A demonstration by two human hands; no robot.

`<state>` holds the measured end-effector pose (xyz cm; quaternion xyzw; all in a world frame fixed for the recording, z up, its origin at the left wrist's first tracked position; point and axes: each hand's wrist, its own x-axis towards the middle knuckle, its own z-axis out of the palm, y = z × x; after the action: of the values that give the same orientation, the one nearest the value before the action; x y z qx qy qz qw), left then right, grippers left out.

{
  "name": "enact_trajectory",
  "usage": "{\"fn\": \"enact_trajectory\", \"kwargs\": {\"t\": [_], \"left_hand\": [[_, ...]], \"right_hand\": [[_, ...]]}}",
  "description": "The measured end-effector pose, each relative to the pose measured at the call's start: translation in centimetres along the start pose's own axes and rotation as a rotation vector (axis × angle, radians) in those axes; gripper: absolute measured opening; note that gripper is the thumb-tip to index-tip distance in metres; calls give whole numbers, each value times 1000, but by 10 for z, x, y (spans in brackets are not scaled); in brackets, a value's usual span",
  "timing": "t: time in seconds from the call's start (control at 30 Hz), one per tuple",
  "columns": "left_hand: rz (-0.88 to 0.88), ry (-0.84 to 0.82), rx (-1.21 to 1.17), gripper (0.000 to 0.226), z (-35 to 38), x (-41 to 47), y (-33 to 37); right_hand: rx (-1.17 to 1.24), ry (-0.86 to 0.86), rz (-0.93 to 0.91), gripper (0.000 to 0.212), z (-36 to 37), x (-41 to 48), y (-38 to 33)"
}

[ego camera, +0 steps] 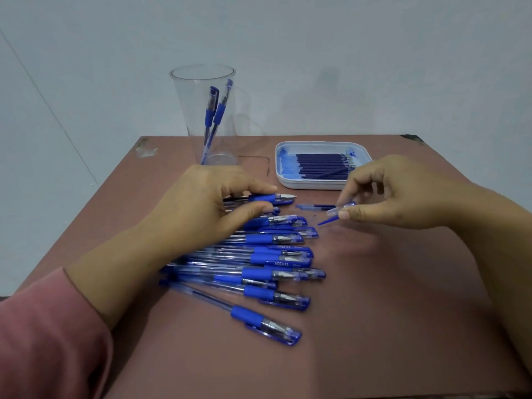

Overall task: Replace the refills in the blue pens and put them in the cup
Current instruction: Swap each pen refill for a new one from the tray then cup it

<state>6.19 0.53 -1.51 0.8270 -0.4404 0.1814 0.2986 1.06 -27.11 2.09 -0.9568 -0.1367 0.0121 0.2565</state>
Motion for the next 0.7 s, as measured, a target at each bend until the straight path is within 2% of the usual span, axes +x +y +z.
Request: {"fn": "enact_trajectory", "kwargs": {"t": [0.17, 0.37, 0.5, 0.7], "left_hand": [[41, -20, 26, 30, -1, 0, -2], [58, -37, 1, 30, 1, 1, -4], [57, -38, -9, 31, 0, 1, -3], [44, -32, -6, 28, 0, 0, -2]], "right_hand": [[26, -180, 68, 12, 0, -2, 2], [-15, -229, 61, 10, 9, 1, -2], [-16, -122, 20, 20, 11, 1, 0], [107, 215, -288, 27, 29, 5, -8]]}}
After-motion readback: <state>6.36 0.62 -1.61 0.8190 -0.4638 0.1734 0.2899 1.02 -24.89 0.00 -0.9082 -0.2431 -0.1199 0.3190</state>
